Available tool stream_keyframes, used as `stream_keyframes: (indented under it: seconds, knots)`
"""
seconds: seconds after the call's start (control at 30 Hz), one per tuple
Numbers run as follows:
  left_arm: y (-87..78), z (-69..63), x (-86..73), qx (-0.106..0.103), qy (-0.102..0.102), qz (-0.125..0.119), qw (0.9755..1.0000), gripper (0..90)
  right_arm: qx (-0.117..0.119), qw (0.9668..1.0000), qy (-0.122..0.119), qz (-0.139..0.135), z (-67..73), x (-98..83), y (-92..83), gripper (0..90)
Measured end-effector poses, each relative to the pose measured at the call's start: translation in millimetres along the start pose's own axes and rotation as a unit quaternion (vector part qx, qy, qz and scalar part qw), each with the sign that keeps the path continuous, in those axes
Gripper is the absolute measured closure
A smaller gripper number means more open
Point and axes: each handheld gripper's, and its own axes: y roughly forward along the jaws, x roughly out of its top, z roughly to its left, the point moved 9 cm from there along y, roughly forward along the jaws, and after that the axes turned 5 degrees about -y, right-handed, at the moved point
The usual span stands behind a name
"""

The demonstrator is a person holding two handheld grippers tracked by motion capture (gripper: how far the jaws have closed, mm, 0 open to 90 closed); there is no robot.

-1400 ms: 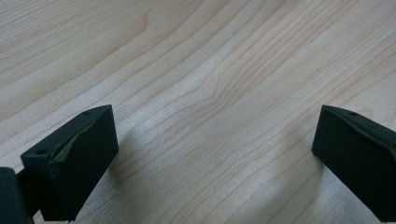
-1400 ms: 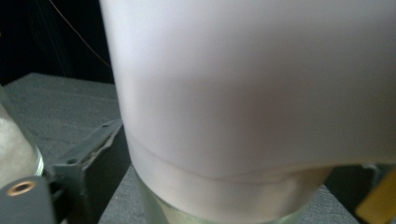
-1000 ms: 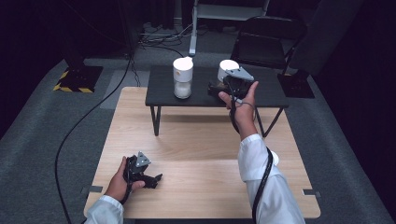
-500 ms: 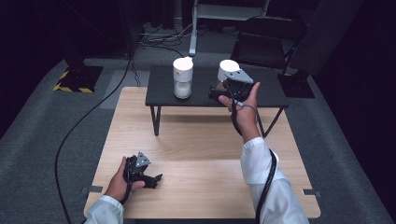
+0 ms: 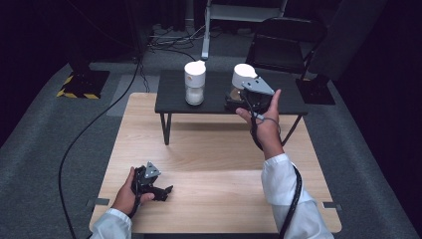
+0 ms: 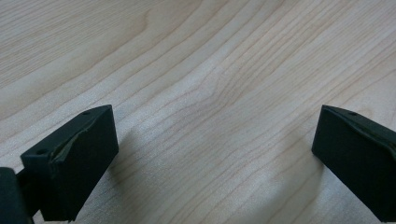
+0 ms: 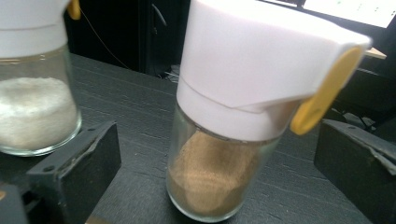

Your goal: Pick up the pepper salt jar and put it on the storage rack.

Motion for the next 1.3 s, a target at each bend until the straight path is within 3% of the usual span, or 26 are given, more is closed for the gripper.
stream_keyframes:
  seconds: [0.43, 0.6, 1.3]
  knots:
    - [0.0, 0.0, 0.0, 0.000, 0.000, 0.000, 1.0000, 0.0, 0.038, 0.9989, -0.015, -0.021, -6.9, -12.6, -25.1, 0.4]
    - [0.0, 0.1, 0.1, 0.000, 0.001, 0.000, 1.0000, 0.0, 0.055, 0.9974, -0.040, -0.026, -9.5, -24.6, -33.2, 0.5]
    - [0.0, 0.1, 0.0, 0.000, 0.000, 0.000, 1.0000, 0.0, 0.069, 0.9902, -0.108, -0.055, -21.6, -57.1, -68.8, 0.5]
